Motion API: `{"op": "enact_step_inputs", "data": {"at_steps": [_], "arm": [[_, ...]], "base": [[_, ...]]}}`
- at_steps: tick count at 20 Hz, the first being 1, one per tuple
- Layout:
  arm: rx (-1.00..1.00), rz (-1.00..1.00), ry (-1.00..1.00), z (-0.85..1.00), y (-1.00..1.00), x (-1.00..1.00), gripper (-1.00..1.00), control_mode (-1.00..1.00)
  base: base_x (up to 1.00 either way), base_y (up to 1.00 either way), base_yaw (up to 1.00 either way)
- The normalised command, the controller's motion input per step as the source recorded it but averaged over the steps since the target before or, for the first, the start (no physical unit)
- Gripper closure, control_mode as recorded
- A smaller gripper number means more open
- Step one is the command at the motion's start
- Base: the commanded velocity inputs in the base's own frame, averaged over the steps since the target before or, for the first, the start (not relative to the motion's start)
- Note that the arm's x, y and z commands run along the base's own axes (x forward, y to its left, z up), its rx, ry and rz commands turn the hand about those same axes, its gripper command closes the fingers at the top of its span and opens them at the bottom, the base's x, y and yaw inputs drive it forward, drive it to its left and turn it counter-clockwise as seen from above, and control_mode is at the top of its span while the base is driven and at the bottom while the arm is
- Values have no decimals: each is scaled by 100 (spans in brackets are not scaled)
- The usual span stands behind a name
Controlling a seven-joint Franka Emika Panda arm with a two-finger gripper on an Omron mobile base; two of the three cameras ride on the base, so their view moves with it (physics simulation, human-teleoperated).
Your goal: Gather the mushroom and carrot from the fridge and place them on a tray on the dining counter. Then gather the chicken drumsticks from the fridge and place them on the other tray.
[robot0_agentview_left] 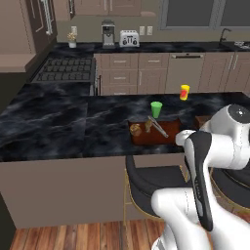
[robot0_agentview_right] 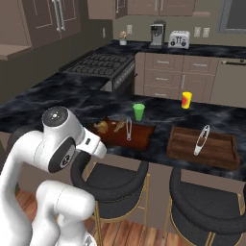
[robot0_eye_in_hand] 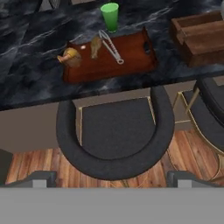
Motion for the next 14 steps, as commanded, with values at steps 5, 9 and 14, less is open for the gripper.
{"op": "enact_step_inputs", "data": {"at_steps": [5, 9, 14], "arm": [[0, 0, 0, 0, 0, 0, -100, 100], [0, 0, 0, 0, 0, 0, -100, 100], [0, 0, 0, 0, 0, 0, -100, 100]], "base": [[-45, -16, -3], [-98, -49, -21], [-56, -22, -46]]}}
